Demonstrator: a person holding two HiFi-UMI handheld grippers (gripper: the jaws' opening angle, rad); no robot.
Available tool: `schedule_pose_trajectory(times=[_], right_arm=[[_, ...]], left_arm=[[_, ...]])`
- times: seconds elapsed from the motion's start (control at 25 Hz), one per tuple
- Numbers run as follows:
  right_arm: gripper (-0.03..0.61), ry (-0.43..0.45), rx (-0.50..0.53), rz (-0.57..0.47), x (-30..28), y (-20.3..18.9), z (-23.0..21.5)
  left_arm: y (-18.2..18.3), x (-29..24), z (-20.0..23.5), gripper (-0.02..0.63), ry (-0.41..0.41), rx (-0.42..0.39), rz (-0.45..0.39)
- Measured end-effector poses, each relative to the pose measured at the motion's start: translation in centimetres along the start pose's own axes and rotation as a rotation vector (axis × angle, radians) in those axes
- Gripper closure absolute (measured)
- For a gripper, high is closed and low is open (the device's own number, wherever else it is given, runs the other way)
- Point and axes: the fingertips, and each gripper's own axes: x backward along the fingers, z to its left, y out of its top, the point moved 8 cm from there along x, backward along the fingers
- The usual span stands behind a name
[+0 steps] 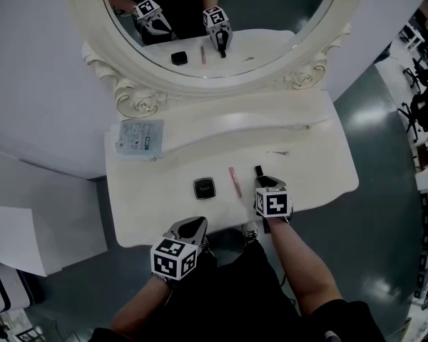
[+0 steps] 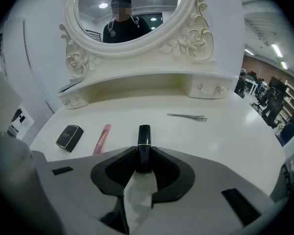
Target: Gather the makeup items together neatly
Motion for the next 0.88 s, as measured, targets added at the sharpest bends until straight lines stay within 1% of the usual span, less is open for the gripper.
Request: schedule_pose_trajectory(times=[0.28,0.4,0.52,0.6,0.72,0.88], right_arm=[[0.463,-0.002,-0.035,0.008,0.0,-0.3,-0.3],[0.46,0.017,-0.048,-0.022,0.2,0.1,-0.4],[0.404,0.061,-0.042,-0.065,1.1,0.7,-0.3],[0.403,0.086,-0.04,-0.099,2.0,1.2,-0.5],[0.405,0.102,-0.014,-0.147,3.4,1.8,-2.1],[0.407,0.11,0.081,-0.147,4.2,2.4,-6.2]], left_arm=[[-0.4,0.2,-0.4,0.606,-0.003,0.008,-0.001],[-0.6,0.3,-0.7,0.606,0.0,0.008,-0.002],[-0.6,0.4,-1.0,0.606,0.002,0.005,-0.003],[-0.5,0.2,-1.3,0.606,0.0,0.001,-0.004],[-0.1,-0.1,-2.0,0.606,-0.007,-0.009,-0.009],[0.5,-0.9,-3.3,0.606,-0.012,-0.017,-0.021]])
